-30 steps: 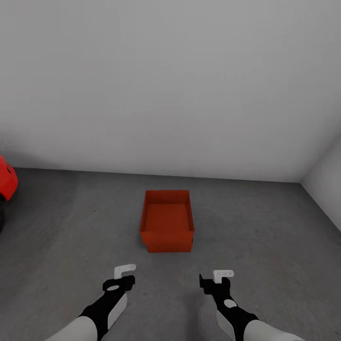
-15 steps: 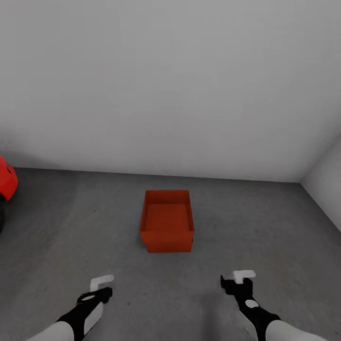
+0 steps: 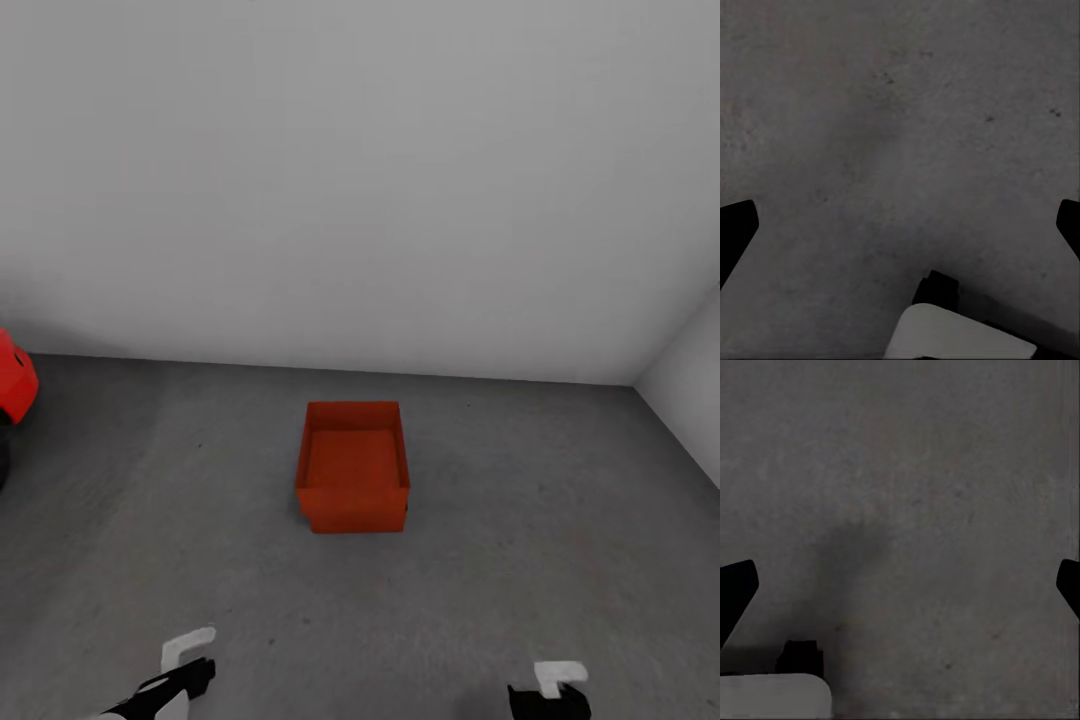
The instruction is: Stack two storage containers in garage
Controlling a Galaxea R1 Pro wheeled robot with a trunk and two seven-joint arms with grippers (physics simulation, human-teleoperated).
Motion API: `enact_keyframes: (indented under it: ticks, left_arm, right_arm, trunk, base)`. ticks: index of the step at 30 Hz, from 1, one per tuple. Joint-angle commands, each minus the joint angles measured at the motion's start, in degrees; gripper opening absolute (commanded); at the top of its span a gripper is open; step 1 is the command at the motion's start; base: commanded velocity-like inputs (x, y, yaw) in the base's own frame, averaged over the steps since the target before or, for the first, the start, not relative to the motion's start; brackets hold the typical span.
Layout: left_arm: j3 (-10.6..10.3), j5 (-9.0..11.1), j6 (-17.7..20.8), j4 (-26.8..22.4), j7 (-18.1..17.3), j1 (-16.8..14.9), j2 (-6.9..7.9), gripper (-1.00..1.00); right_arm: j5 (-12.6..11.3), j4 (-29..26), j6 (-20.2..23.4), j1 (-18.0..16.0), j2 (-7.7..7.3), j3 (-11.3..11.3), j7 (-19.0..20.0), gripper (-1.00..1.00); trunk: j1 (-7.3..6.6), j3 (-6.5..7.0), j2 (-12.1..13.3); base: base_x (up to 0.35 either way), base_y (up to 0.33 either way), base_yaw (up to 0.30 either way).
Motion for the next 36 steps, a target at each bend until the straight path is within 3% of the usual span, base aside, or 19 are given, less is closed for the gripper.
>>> enact_keyframes:
  ticks: [1,8,11,14,22,25,36]
  left_arm:
    - [-0.5,0.5,-0.1,0.0,0.1,0.4,-0.01,1.0]
    - [-0.6,0.4,0.2,0.1,0.0,8.1,-0.51,1.0]
    - [-0.6,0.4,0.2,0.1,0.0,12.1,-0.93,1.0]
    - [-0.6,0.4,0.2,0.1,-0.1,14.3,-1.06,1.0]
    - [-0.6,0.2,0.2,0.1,-0.8,18.9,-1.46,1.0]
    - [-0.6,0.0,0.1,0.1,-2.6,20.3,-1.71,1.0]
    - [-0.7,-0.1,-0.7,0.0,-5.0,20.9,-1.34,1.0]
  right_arm:
    - [-0.4,0.2,0.2,1.0,0.03,0.6,0.0,1.0]
    - [-0.3,0.2,4.7,9.7,0.09,0.6,0.2,1.0]
    - [-0.3,0.2,4.9,15.1,0.53,0.7,0.6,1.0]
    - [-0.3,0.2,4.8,17.7,0.82,0.7,0.8,1.0]
    - [-0.8,0.2,4.3,21.7,1.01,0.4,1.3,1.0]
    - [-0.9,0.2,3.8,22.3,0.98,0.3,1.5,1.0]
    - [-1.2,0.2,3.7,22.5,0.98,0.1,5.3,1.0]
  trunk:
    - [0.01,-0.04,0.0]
    - [0.01,-0.04,0.0]
    - [0.01,-0.04,0.0]
    - [0.01,-0.04,0.0]
    - [0.01,0.07,0.0]
    - [0.01,0.28,0.0]
    - [0.01,1.26,0.0]
  base:
    - [0.0,0.0,0.0]
    - [0.0,0.0,0.0]
    - [0.0,0.0,0.0]
    - [0.0,0.0,0.0]
    - [0.0,0.0,0.0]
    - [0.0,0.0,0.0]
    - [0.0,0.0,0.0]
